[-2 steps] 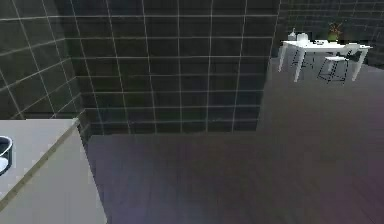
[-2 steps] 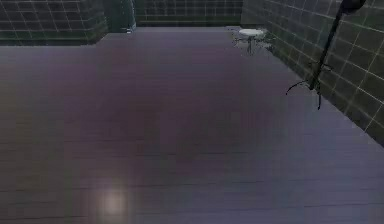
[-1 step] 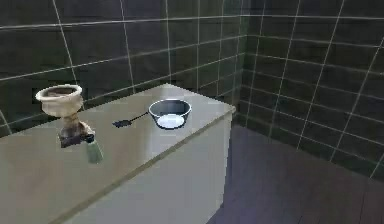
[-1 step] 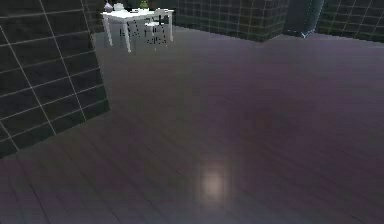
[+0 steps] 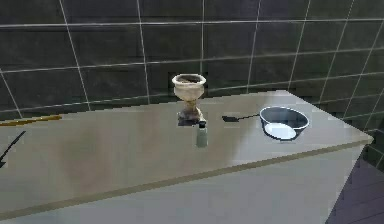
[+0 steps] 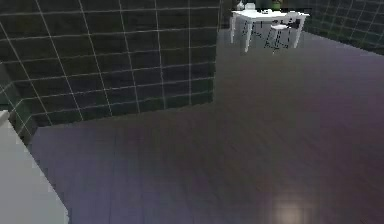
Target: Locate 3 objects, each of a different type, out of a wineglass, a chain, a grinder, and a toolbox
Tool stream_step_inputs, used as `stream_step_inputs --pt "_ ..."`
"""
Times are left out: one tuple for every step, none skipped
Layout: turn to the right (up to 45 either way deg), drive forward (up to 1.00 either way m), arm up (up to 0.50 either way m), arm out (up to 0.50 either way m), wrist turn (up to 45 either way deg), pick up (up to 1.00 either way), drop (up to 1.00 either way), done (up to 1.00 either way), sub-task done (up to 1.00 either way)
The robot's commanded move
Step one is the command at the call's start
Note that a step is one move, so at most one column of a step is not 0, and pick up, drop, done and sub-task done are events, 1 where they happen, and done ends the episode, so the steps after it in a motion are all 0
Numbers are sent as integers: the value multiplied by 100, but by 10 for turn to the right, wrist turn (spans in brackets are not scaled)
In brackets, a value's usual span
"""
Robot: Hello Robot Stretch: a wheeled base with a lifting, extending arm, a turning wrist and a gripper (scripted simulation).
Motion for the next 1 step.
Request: stream_step_inputs --pt "0 0 0 0 0 0 0 0 100"
